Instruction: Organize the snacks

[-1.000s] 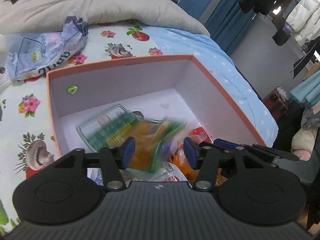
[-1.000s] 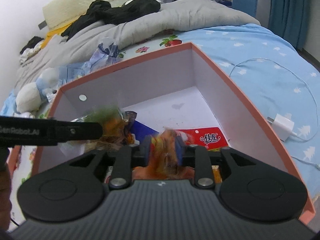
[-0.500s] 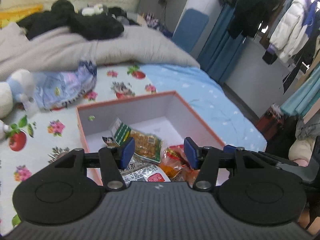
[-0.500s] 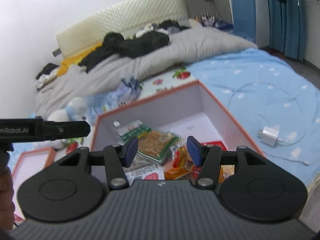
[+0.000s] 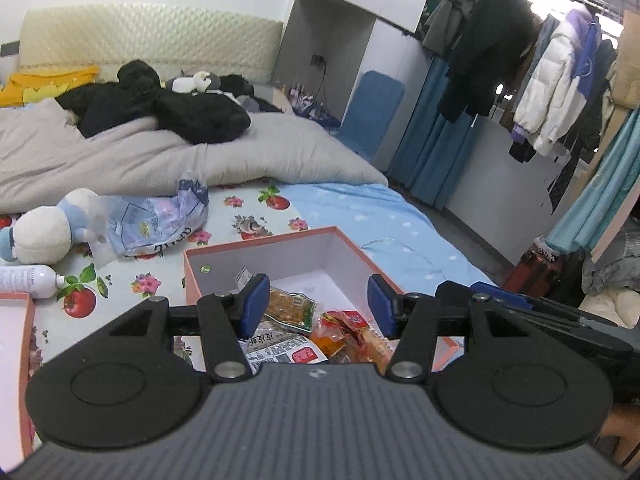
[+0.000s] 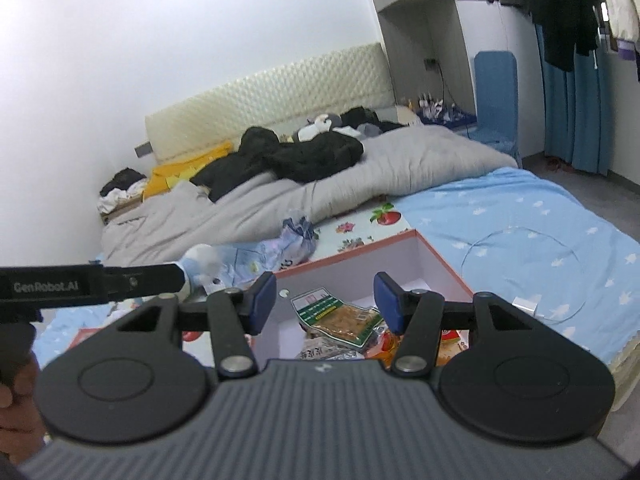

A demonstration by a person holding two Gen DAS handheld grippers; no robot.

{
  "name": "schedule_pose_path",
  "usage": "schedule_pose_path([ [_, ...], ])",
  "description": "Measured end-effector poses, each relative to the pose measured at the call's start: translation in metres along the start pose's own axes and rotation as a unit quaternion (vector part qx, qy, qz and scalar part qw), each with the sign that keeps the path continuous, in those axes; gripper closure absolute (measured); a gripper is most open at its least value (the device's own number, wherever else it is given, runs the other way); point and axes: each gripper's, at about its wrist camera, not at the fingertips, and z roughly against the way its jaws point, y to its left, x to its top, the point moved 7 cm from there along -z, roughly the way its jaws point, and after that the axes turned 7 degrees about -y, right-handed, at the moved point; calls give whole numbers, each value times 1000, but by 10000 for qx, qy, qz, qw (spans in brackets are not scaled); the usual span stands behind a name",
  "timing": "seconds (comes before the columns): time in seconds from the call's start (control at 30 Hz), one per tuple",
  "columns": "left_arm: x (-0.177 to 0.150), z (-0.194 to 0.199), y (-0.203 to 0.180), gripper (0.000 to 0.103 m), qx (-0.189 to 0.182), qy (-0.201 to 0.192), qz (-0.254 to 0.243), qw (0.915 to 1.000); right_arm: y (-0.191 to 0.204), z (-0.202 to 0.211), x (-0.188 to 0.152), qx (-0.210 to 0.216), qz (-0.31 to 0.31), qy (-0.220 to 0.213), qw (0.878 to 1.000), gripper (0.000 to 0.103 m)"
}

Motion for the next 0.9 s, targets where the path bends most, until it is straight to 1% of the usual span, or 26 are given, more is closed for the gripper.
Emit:
schedule_pose_path([
  [0.17,-8,29,-9,43,-8,-131,-62,9999,6,26,-2,-26,56,-157,9999,46],
  [0.23,-13,41,-12,43,16,-139,-87,9999,8,38,-4,11,-23,-155,9999,46],
  [0.33,-22,60,-17,43,-70,-132,-22,9999,12,55,-11,30,-96,-181,9998,41],
  [0.4,-28,71,-19,43,-82,-104,-58,9999,14,66,-16,-11,-27,-249,9997,41],
  [0.47,-35,82,-21,43,-12,-163,-82,9998,16,74,-21,-81,44,-264,9996,41],
  [0.6,-48,98,-23,43,37,-187,-95,9998,18,85,-28,-158,170,-334,9992,41],
  [0.7,-57,109,-24,43,63,-286,-74,9995,17,93,-35,-75,121,-328,9994,41],
  [0.9,-76,108,-19,43,132,-176,-57,9997,20,89,-50,-47,108,-211,9997,41],
])
